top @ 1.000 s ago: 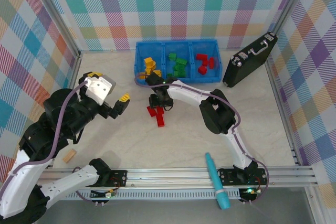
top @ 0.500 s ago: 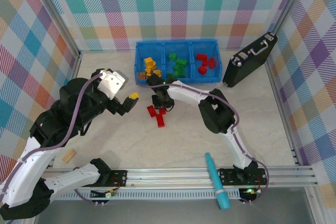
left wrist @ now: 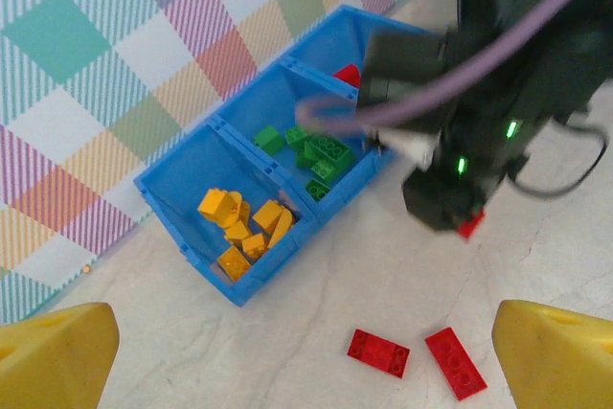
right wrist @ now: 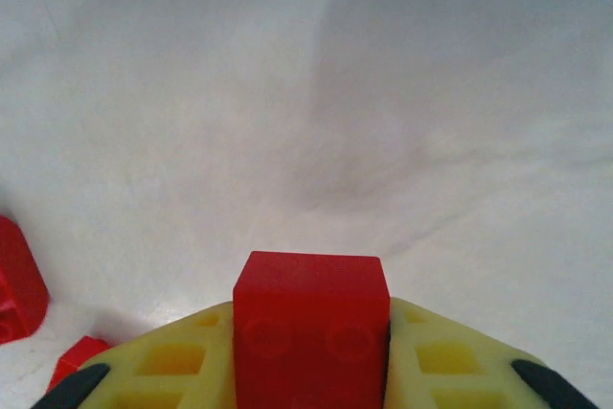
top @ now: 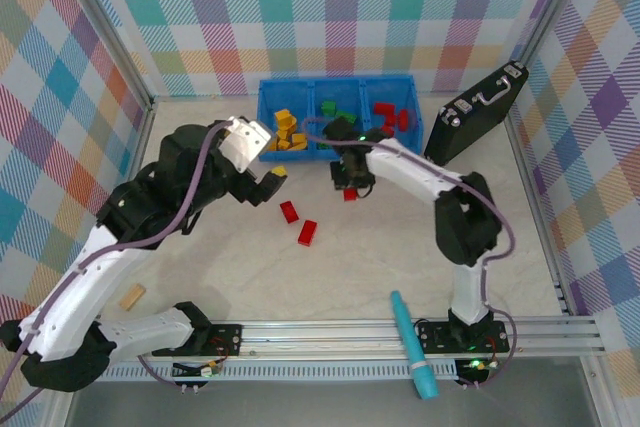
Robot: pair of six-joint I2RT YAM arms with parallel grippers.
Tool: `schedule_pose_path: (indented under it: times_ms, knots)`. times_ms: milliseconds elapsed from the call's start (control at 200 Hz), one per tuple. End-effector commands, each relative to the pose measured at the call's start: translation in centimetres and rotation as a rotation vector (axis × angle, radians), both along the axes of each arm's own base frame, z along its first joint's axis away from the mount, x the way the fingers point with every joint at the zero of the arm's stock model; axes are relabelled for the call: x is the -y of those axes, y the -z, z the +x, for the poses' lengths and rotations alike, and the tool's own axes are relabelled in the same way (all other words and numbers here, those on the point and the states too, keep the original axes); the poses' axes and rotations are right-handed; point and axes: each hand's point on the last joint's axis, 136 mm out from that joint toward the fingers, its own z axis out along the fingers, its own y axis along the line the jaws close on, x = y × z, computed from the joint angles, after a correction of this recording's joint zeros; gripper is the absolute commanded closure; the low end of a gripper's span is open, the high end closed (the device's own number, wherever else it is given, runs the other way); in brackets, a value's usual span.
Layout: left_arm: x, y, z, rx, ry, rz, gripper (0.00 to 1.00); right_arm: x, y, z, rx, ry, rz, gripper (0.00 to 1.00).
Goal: Sort the legos into containers by color
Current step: Place the lego in the container.
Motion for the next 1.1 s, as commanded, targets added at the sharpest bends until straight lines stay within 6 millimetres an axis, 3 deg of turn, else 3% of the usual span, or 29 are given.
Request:
schedule_pose_path:
  times_ms: [0,190,360,705,895,1090]
  knots:
    - [0.5,-2.4,0.5,0.043,0.004,-0.067,0.00,2.9,-3.0,2.4,0.094,0.002,-0.023,0.68]
    - [0.9,-2.1,1.5,0.026,-0.011,-0.057,0.00,6.2,-4.4,7.7,0.190,0.053,-0.016,0.66]
    - [1.0,-1.9,2.5,0.016,-0.036,-0.036,0.00,7.9,-4.9,12.6,0.243,0.082,0.024,0.66]
    - [2.0,-0.8,4.6,-0.031,-0.057,0.016,0.00,9.9,-2.9,21.5,0.298,0.111,0.064,0.65]
    - [2.5,-0.3,5.0,-0.047,-0.052,0.026,0.00,9.5,-2.8,23.7,0.349,0.120,0.098,0.56]
    - [2.1,-0.9,4.0,-0.034,-0.031,0.004,0.00,9.8,-5.6,22.6,0.375,0.117,0.089,0.43]
